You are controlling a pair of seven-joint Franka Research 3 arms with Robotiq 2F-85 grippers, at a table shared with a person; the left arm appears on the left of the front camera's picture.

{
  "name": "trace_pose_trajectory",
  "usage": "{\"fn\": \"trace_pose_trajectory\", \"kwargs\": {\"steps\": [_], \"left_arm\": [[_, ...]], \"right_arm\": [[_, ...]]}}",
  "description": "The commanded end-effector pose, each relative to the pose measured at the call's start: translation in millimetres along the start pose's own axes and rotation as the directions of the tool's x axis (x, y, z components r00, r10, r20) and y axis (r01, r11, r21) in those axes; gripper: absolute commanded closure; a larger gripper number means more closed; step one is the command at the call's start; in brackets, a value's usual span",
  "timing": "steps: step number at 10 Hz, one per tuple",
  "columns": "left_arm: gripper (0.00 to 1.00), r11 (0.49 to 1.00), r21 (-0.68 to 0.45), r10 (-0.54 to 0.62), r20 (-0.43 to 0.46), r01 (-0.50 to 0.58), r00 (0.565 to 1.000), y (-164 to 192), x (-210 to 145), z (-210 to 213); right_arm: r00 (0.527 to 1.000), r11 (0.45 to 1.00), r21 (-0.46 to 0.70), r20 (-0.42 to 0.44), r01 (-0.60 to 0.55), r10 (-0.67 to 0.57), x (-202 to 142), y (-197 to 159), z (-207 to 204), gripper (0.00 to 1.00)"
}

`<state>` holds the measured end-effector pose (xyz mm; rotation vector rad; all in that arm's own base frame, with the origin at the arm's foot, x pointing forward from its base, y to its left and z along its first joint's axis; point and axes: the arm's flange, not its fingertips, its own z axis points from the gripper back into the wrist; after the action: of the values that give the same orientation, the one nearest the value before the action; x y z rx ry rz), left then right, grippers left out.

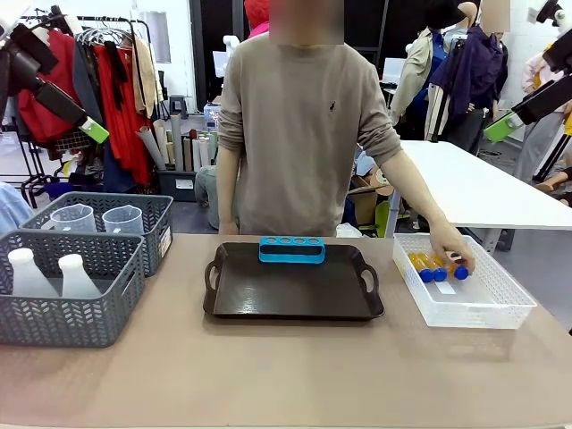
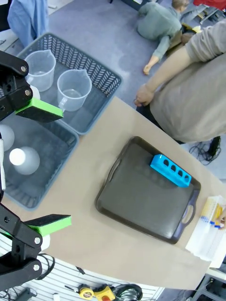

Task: Prepare the laboratory tools.
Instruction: Pick up one Large Measuring Cup and place it on the Handle tray.

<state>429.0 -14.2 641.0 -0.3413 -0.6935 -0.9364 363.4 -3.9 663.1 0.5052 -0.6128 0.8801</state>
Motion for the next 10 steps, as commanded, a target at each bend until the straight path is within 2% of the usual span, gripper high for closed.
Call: {"fn": "trace_pose_trajectory", "kwargs": {"steps": [1,7,9,10], "left_arm": [[0.00,1.000,-0.006,0.004,0.013,-0.004,1.000,0.4,0.6,0.3],[0.00,1.000,0.000,0.000,0.000,0.000,1.000,0.0,0.0,0.0],[0.00,0.991,0.126,-0.013,-0.156,0.033,0.988,10.2,10.5,-1.9],[0.00,0.988,0.148,0.000,-0.229,0.035,0.973,18.3,13.0,-7.4]], "right_arm": [[1.000,1.000,0.017,0.017,-0.004,0.003,1.6,0.9,0.2,0.00],[1.000,1.000,0.017,0.017,-0.004,0.003,1.6,0.9,0.2,0.00],[1.000,1.000,0.017,0.017,-0.004,0.003,1.6,0.9,0.2,0.00],[1.000,1.000,0.017,0.017,-0.004,0.003,1.6,0.9,0.2,0.00]]}}
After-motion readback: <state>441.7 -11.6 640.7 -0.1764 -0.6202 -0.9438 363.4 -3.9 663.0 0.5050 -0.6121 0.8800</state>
